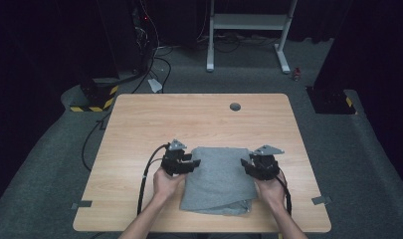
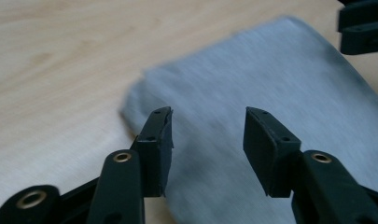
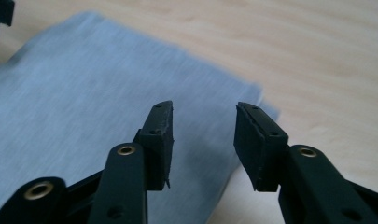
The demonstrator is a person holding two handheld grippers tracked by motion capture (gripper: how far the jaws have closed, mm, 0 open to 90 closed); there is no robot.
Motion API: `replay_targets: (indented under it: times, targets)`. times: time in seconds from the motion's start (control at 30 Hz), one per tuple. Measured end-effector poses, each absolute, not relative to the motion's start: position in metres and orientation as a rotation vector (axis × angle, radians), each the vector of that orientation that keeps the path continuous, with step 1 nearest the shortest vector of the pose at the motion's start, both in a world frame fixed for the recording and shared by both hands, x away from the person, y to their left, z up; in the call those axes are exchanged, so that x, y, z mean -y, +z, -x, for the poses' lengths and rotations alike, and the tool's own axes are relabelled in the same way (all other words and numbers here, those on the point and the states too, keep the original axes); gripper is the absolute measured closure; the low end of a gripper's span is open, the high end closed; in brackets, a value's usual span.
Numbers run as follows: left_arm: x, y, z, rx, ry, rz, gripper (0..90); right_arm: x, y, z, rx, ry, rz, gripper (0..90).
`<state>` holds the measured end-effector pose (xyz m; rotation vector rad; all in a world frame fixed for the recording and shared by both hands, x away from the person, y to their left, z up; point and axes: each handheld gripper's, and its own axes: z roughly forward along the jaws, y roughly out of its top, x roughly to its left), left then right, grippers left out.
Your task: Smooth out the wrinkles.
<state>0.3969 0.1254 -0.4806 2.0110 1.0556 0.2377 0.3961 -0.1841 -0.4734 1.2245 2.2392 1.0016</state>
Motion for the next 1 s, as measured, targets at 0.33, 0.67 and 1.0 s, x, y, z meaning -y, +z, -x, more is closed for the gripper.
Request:
replay_targets:
  times: [0.33, 0.67, 1.0]
  targets:
    - [-0.111, -0.499, -0.385, -1.036, 0.234, -2.037, 49.2, 0.182, -0.5, -0.38, -2.296, 0.985, -1.261, 54.1]
    - [-0.108, -0.503, -0.413, -1.089, 0.33, -2.033, 47.4, 0.166, -0.503, -0.409, -2.262, 0.93, -1.27, 54.3]
    - [-0.126, -0.512, -0.431, -1.197, 0.306, -1.914, 42.2, 0.151, -0.502, -0.428, -2.251, 0.907, -1.276, 54.3]
